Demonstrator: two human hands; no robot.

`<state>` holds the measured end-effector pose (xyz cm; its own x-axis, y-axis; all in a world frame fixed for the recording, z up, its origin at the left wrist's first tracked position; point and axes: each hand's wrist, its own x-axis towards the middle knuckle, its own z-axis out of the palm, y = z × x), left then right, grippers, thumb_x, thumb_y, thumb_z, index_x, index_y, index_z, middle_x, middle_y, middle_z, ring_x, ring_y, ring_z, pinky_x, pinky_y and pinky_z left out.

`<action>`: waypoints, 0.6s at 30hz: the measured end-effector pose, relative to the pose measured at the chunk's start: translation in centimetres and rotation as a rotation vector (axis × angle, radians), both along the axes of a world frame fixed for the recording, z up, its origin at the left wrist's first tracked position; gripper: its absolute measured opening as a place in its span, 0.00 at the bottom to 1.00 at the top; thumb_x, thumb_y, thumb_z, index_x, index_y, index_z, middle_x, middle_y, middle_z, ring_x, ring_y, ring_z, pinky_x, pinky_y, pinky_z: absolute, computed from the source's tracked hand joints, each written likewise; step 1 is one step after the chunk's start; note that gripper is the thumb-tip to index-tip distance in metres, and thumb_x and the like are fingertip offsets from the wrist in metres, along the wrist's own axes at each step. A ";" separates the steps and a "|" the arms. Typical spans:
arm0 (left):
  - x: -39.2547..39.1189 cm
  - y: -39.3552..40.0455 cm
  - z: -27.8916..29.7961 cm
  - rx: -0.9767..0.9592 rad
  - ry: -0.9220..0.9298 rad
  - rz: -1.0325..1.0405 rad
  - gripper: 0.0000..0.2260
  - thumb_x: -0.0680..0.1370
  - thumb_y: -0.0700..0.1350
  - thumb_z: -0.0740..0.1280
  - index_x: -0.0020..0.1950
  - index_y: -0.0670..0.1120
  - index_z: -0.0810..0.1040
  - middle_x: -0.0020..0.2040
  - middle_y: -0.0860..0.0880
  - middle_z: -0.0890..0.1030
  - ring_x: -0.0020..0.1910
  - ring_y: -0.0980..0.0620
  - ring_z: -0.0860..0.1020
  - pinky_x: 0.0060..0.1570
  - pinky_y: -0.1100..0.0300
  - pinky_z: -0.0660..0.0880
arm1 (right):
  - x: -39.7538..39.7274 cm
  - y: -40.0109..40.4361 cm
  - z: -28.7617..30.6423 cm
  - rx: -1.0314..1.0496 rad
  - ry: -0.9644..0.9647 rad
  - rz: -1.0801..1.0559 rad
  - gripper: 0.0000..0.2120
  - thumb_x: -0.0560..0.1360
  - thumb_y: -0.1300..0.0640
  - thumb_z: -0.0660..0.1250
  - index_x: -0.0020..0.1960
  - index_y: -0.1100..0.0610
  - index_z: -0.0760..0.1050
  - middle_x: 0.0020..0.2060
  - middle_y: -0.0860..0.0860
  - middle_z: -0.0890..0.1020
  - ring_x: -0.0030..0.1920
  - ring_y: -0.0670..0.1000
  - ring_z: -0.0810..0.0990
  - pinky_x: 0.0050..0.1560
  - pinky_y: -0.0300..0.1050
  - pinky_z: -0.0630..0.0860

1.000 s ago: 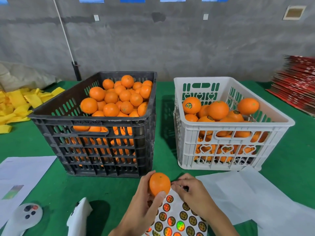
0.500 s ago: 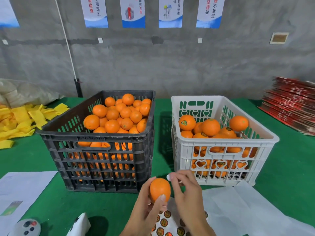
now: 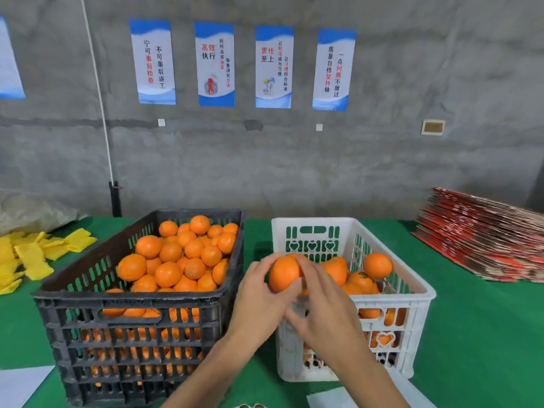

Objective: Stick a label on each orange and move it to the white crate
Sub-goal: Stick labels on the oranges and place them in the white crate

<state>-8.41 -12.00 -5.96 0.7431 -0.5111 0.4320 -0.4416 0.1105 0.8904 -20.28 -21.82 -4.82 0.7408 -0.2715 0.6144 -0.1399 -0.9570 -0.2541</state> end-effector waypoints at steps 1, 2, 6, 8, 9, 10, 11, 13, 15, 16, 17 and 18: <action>0.2 -1.4 0.9 0.023 -0.058 0.020 0.25 0.66 0.60 0.76 0.62 0.66 0.78 0.58 0.61 0.79 0.55 0.56 0.83 0.57 0.52 0.82 | 0.3 -1.0 0.7 -0.019 -0.061 -0.053 0.34 0.74 0.45 0.74 0.76 0.55 0.67 0.68 0.52 0.77 0.65 0.53 0.77 0.61 0.47 0.78; 0.3 -2.8 1.8 0.048 -0.099 0.013 0.23 0.67 0.59 0.76 0.62 0.67 0.77 0.58 0.62 0.79 0.53 0.58 0.83 0.57 0.55 0.81 | 0.7 -2.1 1.3 -0.045 -0.106 -0.114 0.32 0.73 0.48 0.76 0.73 0.56 0.71 0.64 0.52 0.80 0.61 0.54 0.81 0.57 0.48 0.79; 1.3 -6.1 4.6 0.230 -0.195 -0.048 0.28 0.76 0.57 0.74 0.75 0.61 0.70 0.63 0.64 0.78 0.48 0.66 0.82 0.48 0.71 0.76 | 1.9 -6.0 2.8 -0.098 -0.074 -0.286 0.27 0.76 0.48 0.71 0.72 0.57 0.71 0.61 0.54 0.82 0.58 0.56 0.82 0.54 0.49 0.80; 1.8 -6.3 5.5 0.304 -0.235 -0.016 0.31 0.77 0.60 0.71 0.78 0.58 0.66 0.69 0.61 0.74 0.50 0.61 0.83 0.51 0.64 0.78 | 2.5 -7.3 2.9 -0.089 -0.063 -0.318 0.27 0.80 0.44 0.65 0.75 0.55 0.69 0.65 0.54 0.79 0.63 0.56 0.79 0.59 0.49 0.78; 2.3 -6.0 5.9 0.317 -0.259 0.014 0.30 0.78 0.61 0.70 0.78 0.57 0.66 0.69 0.60 0.72 0.53 0.59 0.82 0.53 0.61 0.79 | 2.8 -7.8 2.9 -0.073 -0.058 -0.322 0.27 0.82 0.42 0.63 0.76 0.53 0.68 0.68 0.54 0.78 0.65 0.55 0.78 0.62 0.49 0.77; 2.9 -5.5 6.2 0.319 -0.283 0.044 0.29 0.79 0.61 0.70 0.77 0.56 0.67 0.68 0.60 0.72 0.54 0.57 0.82 0.53 0.59 0.80 | 3.1 -8.1 2.8 -0.055 -0.059 -0.313 0.26 0.82 0.41 0.61 0.77 0.51 0.67 0.70 0.53 0.76 0.69 0.55 0.75 0.66 0.49 0.74; 3.7 -4.8 6.6 0.316 -0.304 0.075 0.26 0.80 0.60 0.69 0.76 0.55 0.69 0.67 0.59 0.73 0.55 0.57 0.81 0.53 0.58 0.81 | 3.4 -8.3 2.7 -0.029 -0.067 -0.287 0.25 0.83 0.41 0.60 0.77 0.48 0.67 0.73 0.52 0.74 0.72 0.54 0.72 0.70 0.50 0.71; 6.1 -2.8 7.0 0.290 -0.341 0.157 0.20 0.82 0.56 0.68 0.72 0.51 0.74 0.65 0.56 0.75 0.54 0.56 0.81 0.51 0.60 0.80 | 4.4 -7.7 2.6 0.060 -0.100 -0.183 0.24 0.82 0.41 0.62 0.76 0.46 0.69 0.76 0.50 0.70 0.76 0.52 0.67 0.75 0.50 0.66; 9.1 -0.3 7.2 0.311 -0.380 0.260 0.12 0.83 0.50 0.67 0.65 0.47 0.78 0.61 0.52 0.80 0.52 0.51 0.82 0.52 0.55 0.78 | 6.0 -5.9 2.7 0.165 -0.138 -0.049 0.24 0.81 0.40 0.63 0.75 0.44 0.71 0.76 0.46 0.70 0.76 0.48 0.66 0.76 0.45 0.62; 10.8 1.1 7.3 0.366 -0.396 0.305 0.09 0.84 0.47 0.66 0.62 0.46 0.79 0.58 0.49 0.82 0.53 0.47 0.82 0.52 0.53 0.78 | 6.9 -4.8 2.7 0.207 -0.151 0.015 0.23 0.81 0.40 0.64 0.75 0.44 0.72 0.75 0.44 0.70 0.76 0.46 0.66 0.76 0.43 0.61; 12.4 2.7 7.3 0.477 -0.397 0.341 0.08 0.84 0.47 0.65 0.60 0.46 0.80 0.56 0.47 0.84 0.54 0.45 0.82 0.51 0.52 0.77 | 7.8 -3.6 2.6 0.243 -0.157 0.075 0.24 0.80 0.40 0.65 0.74 0.45 0.72 0.75 0.43 0.71 0.75 0.44 0.66 0.76 0.41 0.61; 14.0 4.3 7.2 0.645 -0.371 0.338 0.09 0.83 0.48 0.65 0.60 0.47 0.80 0.56 0.45 0.84 0.55 0.43 0.82 0.51 0.52 0.77 | 8.8 -2.3 2.6 0.282 -0.160 0.134 0.24 0.80 0.41 0.66 0.74 0.46 0.73 0.74 0.43 0.72 0.75 0.43 0.67 0.76 0.40 0.61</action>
